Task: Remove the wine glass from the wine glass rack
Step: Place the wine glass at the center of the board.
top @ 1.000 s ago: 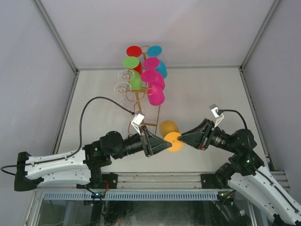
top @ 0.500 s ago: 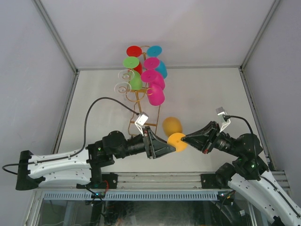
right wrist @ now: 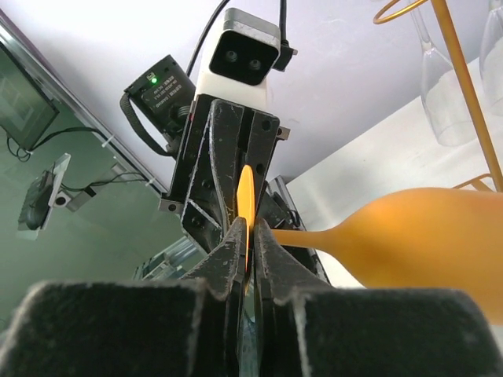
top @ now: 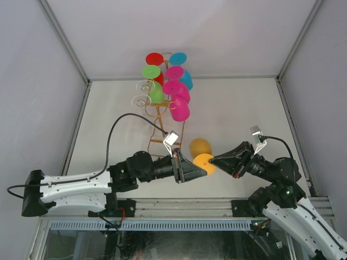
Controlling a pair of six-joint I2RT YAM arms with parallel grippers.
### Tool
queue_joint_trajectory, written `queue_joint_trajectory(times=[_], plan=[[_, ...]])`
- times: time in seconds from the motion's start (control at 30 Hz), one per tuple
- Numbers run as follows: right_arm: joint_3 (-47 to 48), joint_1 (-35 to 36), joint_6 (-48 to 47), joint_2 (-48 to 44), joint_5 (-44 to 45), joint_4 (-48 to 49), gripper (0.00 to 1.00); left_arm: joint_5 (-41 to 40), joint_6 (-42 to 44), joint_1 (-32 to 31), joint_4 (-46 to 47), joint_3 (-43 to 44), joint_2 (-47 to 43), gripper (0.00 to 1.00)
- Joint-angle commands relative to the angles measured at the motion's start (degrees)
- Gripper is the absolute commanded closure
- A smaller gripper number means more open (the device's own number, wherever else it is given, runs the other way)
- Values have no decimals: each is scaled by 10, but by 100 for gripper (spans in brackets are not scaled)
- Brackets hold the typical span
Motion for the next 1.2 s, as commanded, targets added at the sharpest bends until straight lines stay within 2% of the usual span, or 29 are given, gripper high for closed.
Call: queue_joint_trajectory(times=[0.0,0.03,0.1,0.13,0.23,0.37,0.47,0.6,0.67,0.83,0.93,1.03,1.17], plan=[[-2,4,3,-13,15,17,99,-7,14,-2,33,-10,-28,100],[-2,4,8,-14,17,14,94,-12,28,-2,17,-6,-31,100],[0,4,29,-11,28,9,63,-23,62,-2,-19,7,-39,100],[3,4,35,-9,31,6,54,-28,83,-3,-38,12,-45,100],[41,4,14,-5,73,-61,37,-33,145,-4,-71,14,-65,100],[115,3,-52,1,203,-231,26,-2,233,-4,-110,-1,-88,100],[153,0,-80,18,283,-325,21,18,281,-3,-140,-23,-110,100],[179,-14,-72,53,313,-377,19,20,385,-4,-207,-50,-155,100],[182,-36,-67,65,274,-376,17,32,430,-3,-211,-77,-189,100],[174,-175,-41,117,-9,-346,14,46,529,-3,-236,-114,-223,100],[150,-269,-16,149,-159,-302,18,86,577,-3,-269,-117,-207,100],[146,-318,-18,173,-212,-292,19,128,603,-4,-275,-117,-188,100],[146,-325,9,204,-263,-254,18,157,614,-4,-247,-124,-177,100]])
